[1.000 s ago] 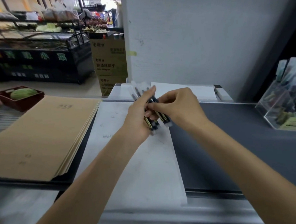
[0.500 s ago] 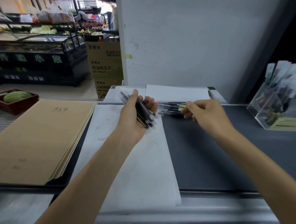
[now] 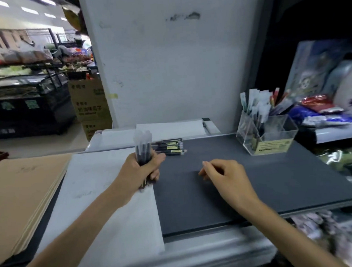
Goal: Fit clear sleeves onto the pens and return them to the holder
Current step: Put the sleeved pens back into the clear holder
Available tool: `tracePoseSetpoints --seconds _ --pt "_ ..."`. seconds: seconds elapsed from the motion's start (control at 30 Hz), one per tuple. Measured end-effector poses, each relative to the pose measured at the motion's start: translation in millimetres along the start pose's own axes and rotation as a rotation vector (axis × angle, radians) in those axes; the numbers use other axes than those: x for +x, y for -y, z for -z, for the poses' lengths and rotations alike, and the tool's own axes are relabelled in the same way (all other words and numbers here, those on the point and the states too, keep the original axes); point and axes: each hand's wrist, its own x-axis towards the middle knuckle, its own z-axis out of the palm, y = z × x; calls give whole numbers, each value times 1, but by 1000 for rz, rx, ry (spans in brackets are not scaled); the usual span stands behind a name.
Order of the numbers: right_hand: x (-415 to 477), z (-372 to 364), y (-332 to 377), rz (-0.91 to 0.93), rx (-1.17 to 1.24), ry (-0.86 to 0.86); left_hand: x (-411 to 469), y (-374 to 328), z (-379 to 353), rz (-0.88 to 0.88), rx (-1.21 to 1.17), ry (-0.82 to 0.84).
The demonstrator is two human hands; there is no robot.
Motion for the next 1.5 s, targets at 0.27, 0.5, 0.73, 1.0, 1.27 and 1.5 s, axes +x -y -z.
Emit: tracePoseSetpoints --seconds 0.27,0.5,0.73,1.0,1.27,1.5 --pt "-11 24 -16 -33 96 -34 11 -11 -20 27 371 109" --pt "-10 23 -18 -119 199 -179 41 -40 -81 -96 423 145" --pt "-14 44 -29 -206 452 -524 76 -63 -207 -96 -99 48" --pt "-11 89 -59 -124 239 -512 69 -14 -247 -10 -144 70" --pt "-10 104 -78 -130 365 -365 71 -8 -249 -108 -18 127" --pt "-12 104 -73 -114 424 -355 70 -6 -251 -121 77 220"
